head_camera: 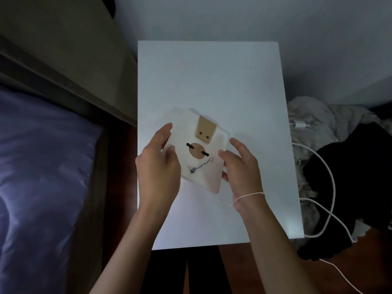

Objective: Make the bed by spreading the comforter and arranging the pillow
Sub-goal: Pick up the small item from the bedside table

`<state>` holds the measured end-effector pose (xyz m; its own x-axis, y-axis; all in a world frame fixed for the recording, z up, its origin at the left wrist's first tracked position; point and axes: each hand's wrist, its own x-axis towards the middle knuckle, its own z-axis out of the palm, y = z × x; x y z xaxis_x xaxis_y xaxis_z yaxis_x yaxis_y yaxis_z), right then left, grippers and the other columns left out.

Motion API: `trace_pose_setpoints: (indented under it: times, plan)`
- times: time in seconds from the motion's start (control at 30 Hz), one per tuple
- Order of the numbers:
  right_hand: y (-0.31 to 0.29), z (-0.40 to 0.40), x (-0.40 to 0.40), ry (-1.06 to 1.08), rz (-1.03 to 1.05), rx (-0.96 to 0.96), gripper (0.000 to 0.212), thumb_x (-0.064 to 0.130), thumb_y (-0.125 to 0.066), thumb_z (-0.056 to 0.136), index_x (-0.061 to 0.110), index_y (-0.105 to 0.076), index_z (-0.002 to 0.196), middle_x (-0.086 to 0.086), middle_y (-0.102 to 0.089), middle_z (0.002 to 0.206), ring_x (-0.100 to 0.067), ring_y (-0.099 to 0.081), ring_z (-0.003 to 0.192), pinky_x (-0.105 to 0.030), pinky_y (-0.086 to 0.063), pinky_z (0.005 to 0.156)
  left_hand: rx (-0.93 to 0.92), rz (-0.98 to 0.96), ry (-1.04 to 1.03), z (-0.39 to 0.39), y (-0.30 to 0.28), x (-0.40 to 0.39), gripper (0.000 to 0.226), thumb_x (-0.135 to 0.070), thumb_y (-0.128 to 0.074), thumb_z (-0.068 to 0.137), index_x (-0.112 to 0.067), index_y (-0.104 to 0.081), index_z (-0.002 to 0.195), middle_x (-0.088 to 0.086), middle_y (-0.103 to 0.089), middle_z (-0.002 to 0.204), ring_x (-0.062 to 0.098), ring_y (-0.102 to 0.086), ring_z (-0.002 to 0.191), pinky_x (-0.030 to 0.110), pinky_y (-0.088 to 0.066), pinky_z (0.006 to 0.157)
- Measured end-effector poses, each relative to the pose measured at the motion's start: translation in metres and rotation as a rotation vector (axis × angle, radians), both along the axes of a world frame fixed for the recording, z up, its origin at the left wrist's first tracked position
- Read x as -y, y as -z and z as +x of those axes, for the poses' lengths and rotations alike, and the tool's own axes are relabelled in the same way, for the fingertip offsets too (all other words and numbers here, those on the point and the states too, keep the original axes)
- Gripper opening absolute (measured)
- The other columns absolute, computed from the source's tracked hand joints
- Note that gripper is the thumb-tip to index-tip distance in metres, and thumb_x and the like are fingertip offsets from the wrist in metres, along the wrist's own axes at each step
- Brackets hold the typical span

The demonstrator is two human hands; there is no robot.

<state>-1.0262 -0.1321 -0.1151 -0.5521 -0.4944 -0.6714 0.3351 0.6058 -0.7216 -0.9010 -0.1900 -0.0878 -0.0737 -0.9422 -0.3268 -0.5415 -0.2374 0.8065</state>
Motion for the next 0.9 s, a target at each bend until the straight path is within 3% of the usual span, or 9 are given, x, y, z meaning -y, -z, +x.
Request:
trace_pose_setpoints:
  times: [0.1,0.27,0.37,0.43,0.5,0.63,0.7,0.8,0.9]
  plan:
    - [-0.001,-0.002,0.002,0.039,-0.022,0.035,0.045,0.009,-0.055,0.088,0.025,-0.052,0.131,0.012,-0.070,0.082,-0.018,-0.067,0.093,-0.041,-0.056,0.083,-0.012,0.007,-0.036,0.002,-0.001,0.004,0.047,0.000,-0.044,0.090,-0.024,-0.055,0.129,-0.024,-0.057,0.102,-0.018,-0.053,0.085,-0.008,-0.034,0.066]
    - [-0.001,-0.004,0.004,0.064,-0.024,0.100,0.042,0.007,-0.056,0.090,0.023,-0.055,0.129,0.004,-0.070,0.085,-0.018,-0.068,0.089,-0.035,-0.058,0.077,-0.021,0.027,-0.062,0.004,0.000,0.006,0.041,-0.010,-0.048,0.092,-0.026,-0.056,0.129,-0.013,-0.062,0.115,-0.003,-0.058,0.100,-0.005,-0.041,0.072]
    - [-0.005,-0.003,0.008,0.142,-0.048,0.243,0.042,0.003,-0.056,0.091,0.018,-0.055,0.130,-0.004,-0.069,0.098,-0.015,-0.067,0.079,-0.023,-0.056,0.058,-0.052,-0.002,-0.109,0.003,-0.002,0.007,0.037,-0.016,-0.051,0.093,-0.024,-0.056,0.129,-0.014,-0.063,0.117,-0.015,-0.059,0.086,-0.003,-0.042,0.065]
    - [-0.009,-0.001,0.010,0.194,-0.067,0.328,0.042,0.000,-0.057,0.091,0.014,-0.054,0.130,-0.009,-0.068,0.106,-0.012,-0.068,0.072,-0.022,-0.055,0.055,-0.103,-0.028,-0.140,-0.001,-0.006,0.005,0.037,-0.020,-0.053,0.094,-0.022,-0.054,0.131,-0.017,-0.061,0.114,-0.021,-0.056,0.080,-0.002,-0.041,0.062]
    - [-0.012,0.002,0.012,0.238,-0.092,0.389,0.042,-0.001,-0.057,0.090,0.010,-0.053,0.131,-0.012,-0.067,0.109,-0.011,-0.069,0.068,-0.022,-0.055,0.054,-0.195,-0.036,-0.186,-0.009,-0.011,-0.001,0.048,-0.021,-0.056,0.093,-0.022,-0.041,0.138,-0.019,-0.055,0.120,-0.019,-0.056,0.089,-0.001,-0.044,0.067]
    - [-0.014,0.008,0.016,0.259,-0.121,0.479,0.040,0.001,-0.059,0.090,0.001,-0.051,0.130,-0.018,-0.066,0.112,-0.019,-0.069,0.077,-0.024,-0.055,0.055,-0.344,-0.016,-0.253,-0.024,-0.012,-0.011,0.084,-0.020,-0.064,0.087,-0.032,-0.008,0.148,-0.010,-0.041,0.144,0.007,-0.050,0.124,0.018,-0.049,0.092]
    - [-0.017,0.010,0.016,0.236,-0.148,0.517,0.033,0.001,-0.058,0.090,-0.004,-0.054,0.122,-0.014,-0.071,0.095,-0.016,-0.069,0.067,-0.024,-0.055,0.055,-0.336,-0.020,-0.232,-0.032,-0.013,-0.012,0.093,-0.017,-0.065,0.086,-0.034,0.001,0.149,-0.011,-0.038,0.144,0.011,-0.049,0.125,0.016,-0.048,0.092]
    - [-0.023,0.007,0.015,0.130,-0.173,0.534,0.008,0.004,-0.055,0.092,0.003,-0.060,0.098,0.000,-0.065,0.059,-0.011,-0.063,0.049,-0.022,-0.053,0.049,-0.272,-0.019,-0.196,-0.039,-0.014,-0.007,0.095,-0.007,-0.056,0.089,-0.029,0.014,0.149,-0.013,-0.031,0.146,0.006,-0.050,0.119,0.006,-0.046,0.088]
    - [-0.025,-0.004,0.011,-0.122,-0.073,0.427,0.018,0.020,-0.052,0.096,0.010,-0.063,0.106,-0.006,-0.071,0.079,-0.023,-0.069,0.061,-0.033,-0.059,0.058,-0.267,0.018,-0.147,-0.040,-0.014,0.006,0.089,0.003,-0.045,0.091,-0.026,0.017,0.148,-0.019,-0.030,0.141,-0.011,-0.054,0.102,0.002,-0.045,0.083]
